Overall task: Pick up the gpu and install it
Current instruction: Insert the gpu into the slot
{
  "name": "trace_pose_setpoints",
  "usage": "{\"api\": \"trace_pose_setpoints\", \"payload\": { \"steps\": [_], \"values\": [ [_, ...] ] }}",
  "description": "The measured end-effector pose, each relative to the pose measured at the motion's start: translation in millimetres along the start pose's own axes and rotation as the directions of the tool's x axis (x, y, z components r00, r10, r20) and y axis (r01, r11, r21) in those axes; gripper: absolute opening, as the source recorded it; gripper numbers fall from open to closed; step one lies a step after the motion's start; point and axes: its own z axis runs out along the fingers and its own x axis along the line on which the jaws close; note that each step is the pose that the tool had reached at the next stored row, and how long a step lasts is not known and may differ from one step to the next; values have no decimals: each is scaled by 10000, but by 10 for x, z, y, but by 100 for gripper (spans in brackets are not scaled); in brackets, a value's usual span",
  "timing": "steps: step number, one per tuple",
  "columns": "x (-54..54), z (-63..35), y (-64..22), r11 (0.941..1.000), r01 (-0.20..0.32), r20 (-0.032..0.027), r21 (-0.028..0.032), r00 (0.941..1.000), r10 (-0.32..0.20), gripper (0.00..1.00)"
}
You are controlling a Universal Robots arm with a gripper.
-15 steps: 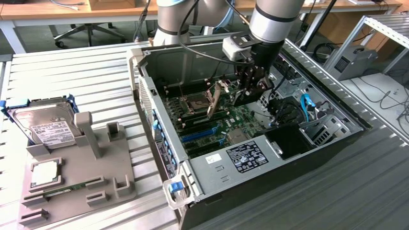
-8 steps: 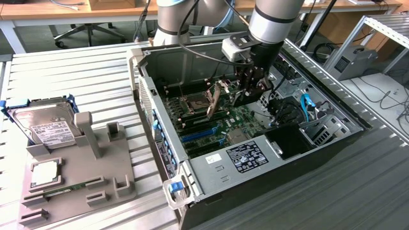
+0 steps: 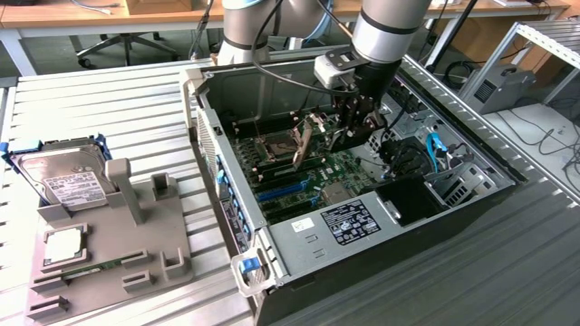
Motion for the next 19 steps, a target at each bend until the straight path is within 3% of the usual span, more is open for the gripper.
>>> {"api": "trace_pose_setpoints", "payload": {
  "steps": [19],
  "values": [
    [2,50,15,10000,-1,0,0,10000,1,26]
  ]
}}
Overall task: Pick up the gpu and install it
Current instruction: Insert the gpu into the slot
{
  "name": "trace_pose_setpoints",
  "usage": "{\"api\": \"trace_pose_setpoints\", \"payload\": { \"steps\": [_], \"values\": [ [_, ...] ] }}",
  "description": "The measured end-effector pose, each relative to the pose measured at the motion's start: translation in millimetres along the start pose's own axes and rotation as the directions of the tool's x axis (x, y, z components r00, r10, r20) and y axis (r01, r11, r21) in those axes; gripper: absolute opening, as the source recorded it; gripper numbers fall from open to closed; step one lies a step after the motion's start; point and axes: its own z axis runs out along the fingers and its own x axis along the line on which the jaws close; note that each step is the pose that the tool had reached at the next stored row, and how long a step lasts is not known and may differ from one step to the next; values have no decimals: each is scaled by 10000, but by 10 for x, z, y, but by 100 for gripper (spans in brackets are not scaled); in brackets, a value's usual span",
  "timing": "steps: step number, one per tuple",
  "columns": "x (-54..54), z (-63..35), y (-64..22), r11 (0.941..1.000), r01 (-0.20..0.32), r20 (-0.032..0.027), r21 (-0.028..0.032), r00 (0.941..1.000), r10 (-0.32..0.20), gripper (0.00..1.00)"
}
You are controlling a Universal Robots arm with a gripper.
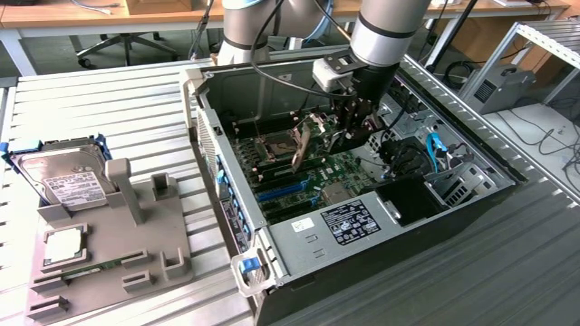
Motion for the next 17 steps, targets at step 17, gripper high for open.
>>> {"api": "trace_pose_setpoints", "payload": {
  "steps": [17],
  "values": [
    [2,57,19,10000,0,1,1,10000,0,26]
  ]
}}
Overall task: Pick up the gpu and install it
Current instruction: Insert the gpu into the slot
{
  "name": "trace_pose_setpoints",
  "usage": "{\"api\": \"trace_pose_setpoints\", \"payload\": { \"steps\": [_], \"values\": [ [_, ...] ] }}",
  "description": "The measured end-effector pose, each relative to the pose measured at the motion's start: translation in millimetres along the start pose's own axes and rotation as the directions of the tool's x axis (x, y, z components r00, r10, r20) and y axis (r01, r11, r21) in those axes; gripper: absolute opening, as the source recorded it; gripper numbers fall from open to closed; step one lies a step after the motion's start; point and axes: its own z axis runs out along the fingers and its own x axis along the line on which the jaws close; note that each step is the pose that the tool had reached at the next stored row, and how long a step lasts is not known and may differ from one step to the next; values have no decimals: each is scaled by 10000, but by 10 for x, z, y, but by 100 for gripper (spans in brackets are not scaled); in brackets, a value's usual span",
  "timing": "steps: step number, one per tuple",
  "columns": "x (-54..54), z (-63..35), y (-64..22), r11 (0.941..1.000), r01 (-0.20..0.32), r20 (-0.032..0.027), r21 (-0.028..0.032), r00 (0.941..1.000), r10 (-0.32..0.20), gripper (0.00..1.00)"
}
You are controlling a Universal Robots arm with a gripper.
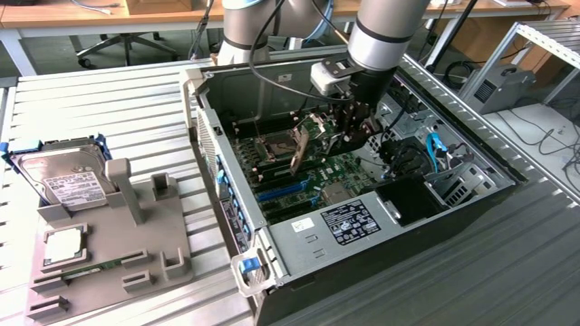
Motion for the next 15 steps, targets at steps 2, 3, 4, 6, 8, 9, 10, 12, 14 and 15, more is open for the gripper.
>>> {"api": "trace_pose_setpoints", "payload": {
  "steps": [2,3,4,6,8,9,10,12,14,15],
  "values": [
    [0,5,2,10000,0,0,0,10000,0,26],
    [0,9,4,10000,0,0,0,10000,0,26],
    [0,12,5,10000,0,0,0,10000,0,26],
    [1,19,8,10000,0,0,0,10000,0,26],
    [1,25,11,10000,0,0,0,10000,0,26],
    [1,28,12,10000,0,-1,0,10000,0,26],
    [1,30,13,10000,0,0,0,10000,0,26],
    [1,35,16,10000,0,0,-1,10000,0,26],
    [1,41,19,10000,0,0,0,10000,0,26],
    [1,44,20,10000,0,-1,0,10000,0,26]
  ]
}}
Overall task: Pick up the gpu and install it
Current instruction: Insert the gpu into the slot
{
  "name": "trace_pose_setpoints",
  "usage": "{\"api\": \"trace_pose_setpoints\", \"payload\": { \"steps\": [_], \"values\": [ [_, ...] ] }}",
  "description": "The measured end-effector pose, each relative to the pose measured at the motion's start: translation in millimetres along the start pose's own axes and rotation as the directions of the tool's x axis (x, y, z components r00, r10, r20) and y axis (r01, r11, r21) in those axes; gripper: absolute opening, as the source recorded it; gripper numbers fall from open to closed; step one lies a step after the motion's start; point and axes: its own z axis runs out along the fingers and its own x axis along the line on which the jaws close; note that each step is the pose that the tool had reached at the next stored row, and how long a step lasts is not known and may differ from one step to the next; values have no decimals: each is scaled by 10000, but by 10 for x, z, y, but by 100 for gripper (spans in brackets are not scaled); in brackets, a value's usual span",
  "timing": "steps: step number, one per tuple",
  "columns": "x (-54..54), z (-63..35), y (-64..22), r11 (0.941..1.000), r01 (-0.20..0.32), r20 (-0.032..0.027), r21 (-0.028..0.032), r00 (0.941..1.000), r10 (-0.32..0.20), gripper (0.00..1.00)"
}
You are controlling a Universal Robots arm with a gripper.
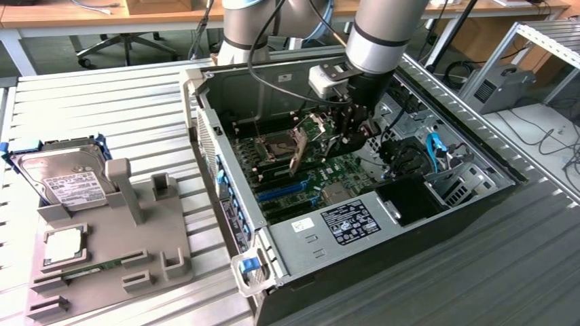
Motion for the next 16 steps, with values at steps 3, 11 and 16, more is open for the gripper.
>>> {"api": "trace_pose_setpoints", "payload": {
  "steps": [3,11,16],
  "values": [
    [0,8,3,10000,0,0,0,10000,0,26],
    [1,28,13,10000,1,0,0,10000,-1,26],
    [1,39,19,10000,0,0,0,10000,0,26]
  ]
}}
